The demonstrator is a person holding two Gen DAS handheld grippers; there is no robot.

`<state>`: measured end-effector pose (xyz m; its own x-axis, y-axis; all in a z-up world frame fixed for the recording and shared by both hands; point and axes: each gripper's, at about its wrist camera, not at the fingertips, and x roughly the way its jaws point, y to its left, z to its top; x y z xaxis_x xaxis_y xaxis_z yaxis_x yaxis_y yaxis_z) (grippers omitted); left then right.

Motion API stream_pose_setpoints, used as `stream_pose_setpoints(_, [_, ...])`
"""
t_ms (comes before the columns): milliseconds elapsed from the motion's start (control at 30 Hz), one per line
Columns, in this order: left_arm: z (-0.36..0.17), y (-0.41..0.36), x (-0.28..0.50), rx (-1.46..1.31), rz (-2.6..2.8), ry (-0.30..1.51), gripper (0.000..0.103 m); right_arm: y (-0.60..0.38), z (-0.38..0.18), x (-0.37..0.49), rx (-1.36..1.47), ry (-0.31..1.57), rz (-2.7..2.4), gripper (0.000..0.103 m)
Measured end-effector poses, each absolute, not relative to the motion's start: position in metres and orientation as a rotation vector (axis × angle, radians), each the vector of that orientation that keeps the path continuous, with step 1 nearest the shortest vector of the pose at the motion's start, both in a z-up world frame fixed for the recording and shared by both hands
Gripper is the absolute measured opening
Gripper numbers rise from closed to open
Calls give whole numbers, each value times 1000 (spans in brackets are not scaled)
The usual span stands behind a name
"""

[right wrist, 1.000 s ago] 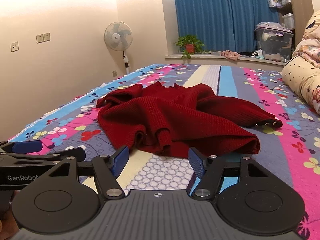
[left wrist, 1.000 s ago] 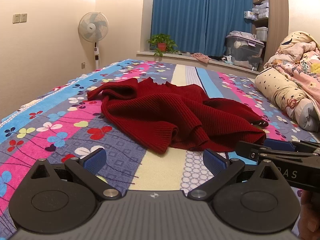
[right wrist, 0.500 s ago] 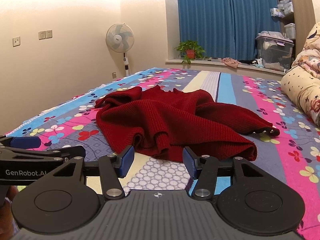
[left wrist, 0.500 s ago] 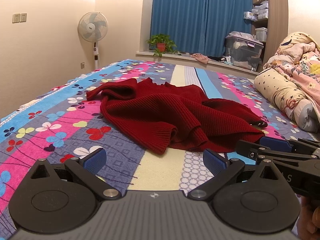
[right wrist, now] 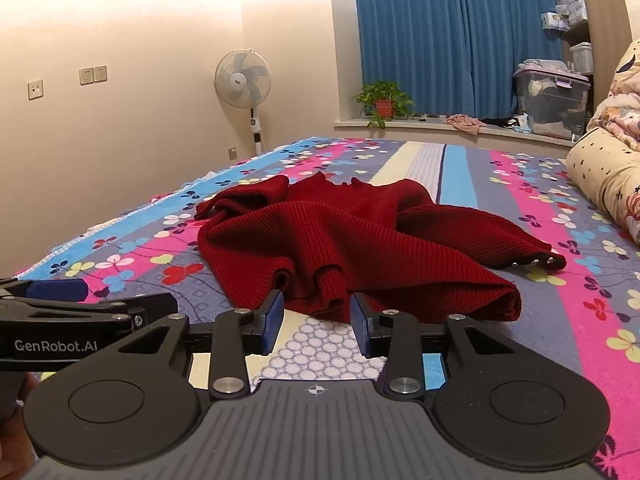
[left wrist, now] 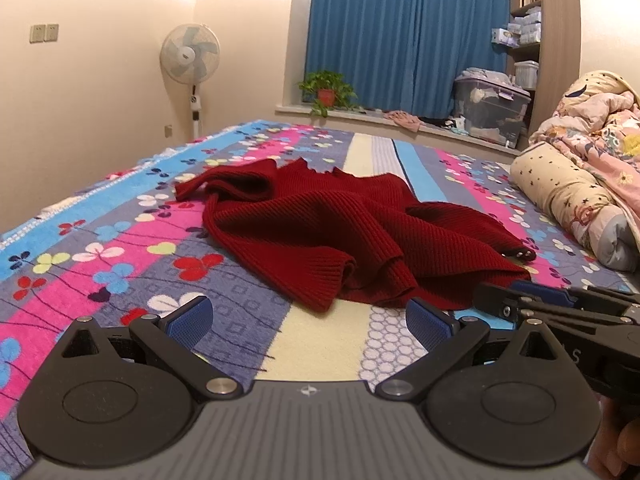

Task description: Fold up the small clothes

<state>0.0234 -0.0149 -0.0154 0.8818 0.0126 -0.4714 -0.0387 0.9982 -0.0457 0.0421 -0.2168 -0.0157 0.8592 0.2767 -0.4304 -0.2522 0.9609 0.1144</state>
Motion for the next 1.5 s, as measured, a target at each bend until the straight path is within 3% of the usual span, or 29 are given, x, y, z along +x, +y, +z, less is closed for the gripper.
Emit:
stream_pose_setpoints(333, [-15, -14, 23, -38, 62, 455, 103, -206, -19, 42, -16, 467, 285, 38])
stream_pose_setpoints(967, [-18, -15, 25, -16, 44, 475, 103, -206, -22, 45, -12, 480, 254, 50])
stream_pose_setpoints(1267, [-24, -23, 19, 99, 84, 409, 103, -216, -16, 51, 29, 502, 231, 64])
stream_pose_setpoints(1500, [-26, -16, 32, 134, 94, 411, 103, -227, -7, 63, 65, 536, 204, 64])
